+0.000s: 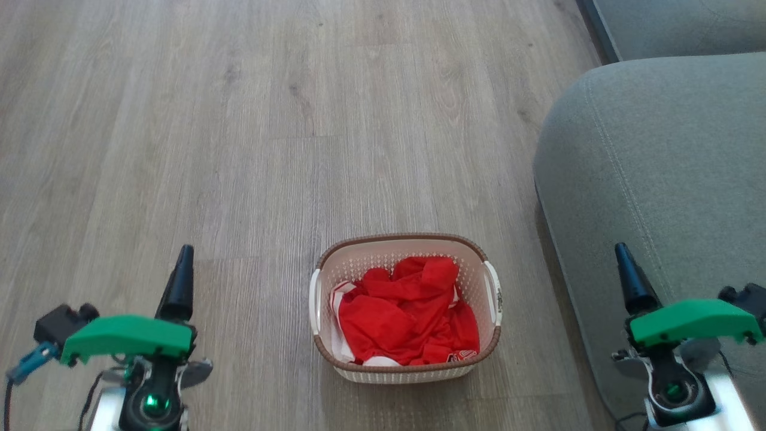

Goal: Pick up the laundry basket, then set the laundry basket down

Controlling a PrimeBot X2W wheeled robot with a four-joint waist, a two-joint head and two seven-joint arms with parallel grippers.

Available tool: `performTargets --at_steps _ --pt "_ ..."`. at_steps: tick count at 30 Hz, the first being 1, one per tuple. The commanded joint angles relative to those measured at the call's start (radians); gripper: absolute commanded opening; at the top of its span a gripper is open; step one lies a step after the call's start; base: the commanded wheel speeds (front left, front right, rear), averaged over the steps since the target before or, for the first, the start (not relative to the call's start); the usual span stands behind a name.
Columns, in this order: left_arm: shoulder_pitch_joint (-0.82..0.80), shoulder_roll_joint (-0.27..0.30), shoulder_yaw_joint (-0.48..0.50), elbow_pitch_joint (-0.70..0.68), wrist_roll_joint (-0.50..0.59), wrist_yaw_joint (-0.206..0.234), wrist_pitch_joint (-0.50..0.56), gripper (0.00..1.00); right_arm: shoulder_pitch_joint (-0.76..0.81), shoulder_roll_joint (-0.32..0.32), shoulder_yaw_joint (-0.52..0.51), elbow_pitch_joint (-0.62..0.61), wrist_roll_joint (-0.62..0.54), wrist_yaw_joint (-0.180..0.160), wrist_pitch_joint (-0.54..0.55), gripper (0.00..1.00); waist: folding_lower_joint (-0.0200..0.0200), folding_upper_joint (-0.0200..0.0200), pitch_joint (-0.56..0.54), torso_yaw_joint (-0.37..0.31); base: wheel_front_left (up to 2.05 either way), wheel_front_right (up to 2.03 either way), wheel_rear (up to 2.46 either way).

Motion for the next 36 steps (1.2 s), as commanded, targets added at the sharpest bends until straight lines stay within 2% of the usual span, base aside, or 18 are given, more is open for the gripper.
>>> performTargets --at_steps 1,3,5,26,36 --pt "-0.076 0.024 0.005 -0.044 0.048 0.005 -0.012 1.00 -0.074 -0.030 0.021 -0.041 -0.049 -0.001 -0.015 1.00 0.0000 0.0000 -0.001 0.000 0.00 0.00 0.00" --pt "-0.079 0.029 -0.003 -0.045 0.084 0.009 -0.018 1.00 -0.079 -0.033 0.031 -0.043 -0.083 -0.001 -0.021 1.00 0.0000 0.0000 -0.002 0.000 0.00 0.00 0.00" --pt "-0.087 0.041 -0.029 -0.028 0.200 0.015 -0.046 1.00 -0.098 -0.031 0.042 0.009 -0.217 -0.001 -0.050 1.00 0.0000 0.0000 -0.012 -0.003 0.00 0.00 0.00" --pt "-0.125 0.074 -0.084 0.043 0.409 0.036 -0.094 1.00 -0.133 -0.037 0.110 0.076 -0.444 -0.001 -0.111 1.00 0.0000 0.0000 -0.020 -0.004 0.00 0.00 0.00" --pt "-0.146 0.093 -0.129 0.064 0.542 0.070 -0.111 1.00 -0.150 -0.053 0.139 0.105 -0.553 -0.001 -0.141 1.00 0.0000 0.0000 -0.022 0.008 0.00 0.00 0.00"
